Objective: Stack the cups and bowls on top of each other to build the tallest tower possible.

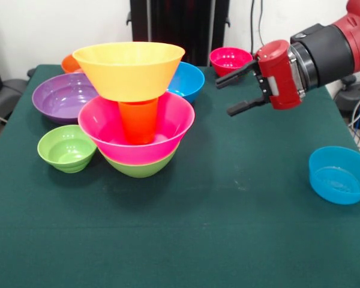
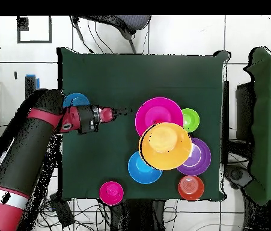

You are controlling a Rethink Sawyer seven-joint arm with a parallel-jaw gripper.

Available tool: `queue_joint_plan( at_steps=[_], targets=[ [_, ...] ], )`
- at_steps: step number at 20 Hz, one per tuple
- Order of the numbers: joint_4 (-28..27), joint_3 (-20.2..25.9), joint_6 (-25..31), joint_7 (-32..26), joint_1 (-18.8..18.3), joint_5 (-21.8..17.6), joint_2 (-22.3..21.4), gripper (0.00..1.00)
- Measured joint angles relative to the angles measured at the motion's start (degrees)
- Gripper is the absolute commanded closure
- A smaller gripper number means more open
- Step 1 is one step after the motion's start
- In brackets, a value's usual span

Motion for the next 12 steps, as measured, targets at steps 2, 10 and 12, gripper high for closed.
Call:
queue_joint_plan(
  at_steps=[2, 10, 12],
  targets=[
    [-0.5, 0.4, 0.3, 0.0, -0.6, 1.0, -0.1, 0.00],
    [-2.3, 2.5, 2.3, 0.0, -3.7, 2.6, -0.6, 0.00],
    [-2.6, 3.0, 2.5, 0.0, -4.4, 2.5, -0.8, 0.00]
  ],
)
